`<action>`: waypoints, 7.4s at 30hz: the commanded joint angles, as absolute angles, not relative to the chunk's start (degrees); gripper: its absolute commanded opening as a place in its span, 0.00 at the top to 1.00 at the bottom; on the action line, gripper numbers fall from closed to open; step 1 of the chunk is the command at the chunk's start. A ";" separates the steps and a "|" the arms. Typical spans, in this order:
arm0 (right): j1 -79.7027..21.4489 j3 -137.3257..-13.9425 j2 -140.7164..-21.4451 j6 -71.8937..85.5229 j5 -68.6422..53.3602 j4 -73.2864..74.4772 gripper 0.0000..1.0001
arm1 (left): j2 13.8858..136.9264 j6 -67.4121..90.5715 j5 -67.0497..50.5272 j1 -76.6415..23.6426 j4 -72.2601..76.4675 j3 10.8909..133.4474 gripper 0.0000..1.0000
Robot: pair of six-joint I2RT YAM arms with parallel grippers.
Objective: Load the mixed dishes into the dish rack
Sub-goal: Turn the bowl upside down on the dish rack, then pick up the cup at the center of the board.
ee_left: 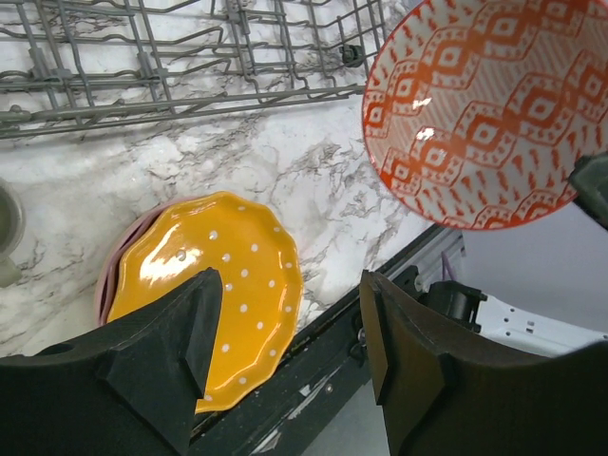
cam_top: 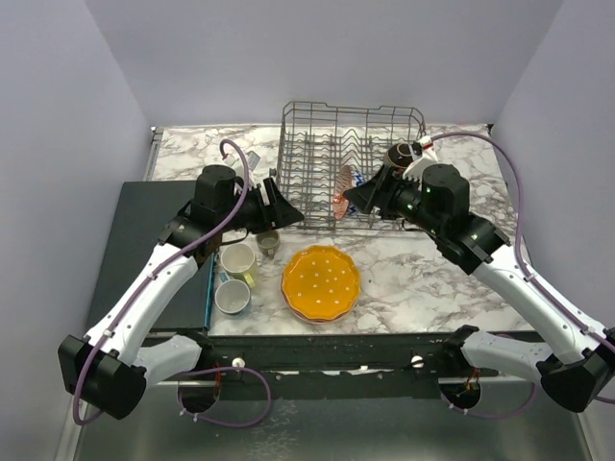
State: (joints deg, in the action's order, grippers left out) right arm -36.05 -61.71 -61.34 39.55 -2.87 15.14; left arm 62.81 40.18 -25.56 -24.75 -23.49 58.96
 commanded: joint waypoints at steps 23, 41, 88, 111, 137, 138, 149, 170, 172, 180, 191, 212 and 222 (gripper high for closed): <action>-36.12 -85.64 -81.64 13.64 30.29 40.83 0.64 | 57.41 27.06 -25.65 -24.61 -30.66 53.34 0.29; -35.18 -94.25 -101.64 4.35 42.84 42.83 0.65 | 54.38 25.41 -22.21 -24.70 -30.98 49.40 0.29; -24.70 -100.05 -123.38 1.85 41.28 38.82 0.63 | 52.95 24.92 -17.58 -25.31 -32.50 49.19 0.29; -24.57 -99.49 -124.57 4.65 39.77 38.76 0.28 | 53.17 24.88 -17.42 -25.31 -32.59 49.22 0.29; -24.69 -100.49 -118.35 8.26 35.04 40.61 0.14 | 53.24 24.87 -17.11 -25.31 -32.74 49.24 0.29; -24.65 -100.38 -118.01 8.45 34.74 40.56 0.14 | 53.22 24.88 -17.10 -25.31 -32.78 49.22 0.29; -25.38 -101.07 -112.52 10.04 30.07 41.96 0.13 | 53.25 24.87 -16.70 -25.31 -32.76 49.22 0.28; -30.70 -94.15 -92.77 14.96 12.54 40.86 0.13 | 53.86 25.04 -11.66 -25.31 -33.34 49.42 0.28; -31.25 -91.91 -90.31 15.59 10.22 40.16 0.13 | 54.00 25.14 -10.90 -25.31 -33.48 49.39 0.28; -32.50 -81.08 -80.52 19.13 -0.43 35.80 0.16 | 56.68 27.05 -8.46 -25.31 -33.48 50.51 0.28; -33.79 -64.47 -70.38 23.14 -14.05 28.83 0.22 | 56.84 30.00 -0.48 -25.31 -39.02 54.57 0.26; -35.42 -51.17 -62.02 27.04 -23.31 20.84 0.30 | 61.74 37.88 4.98 -25.31 -49.85 56.13 0.31; -35.51 -47.52 -58.66 28.61 -22.46 21.86 0.31 | 67.76 36.78 5.18 -25.31 -46.87 55.27 0.37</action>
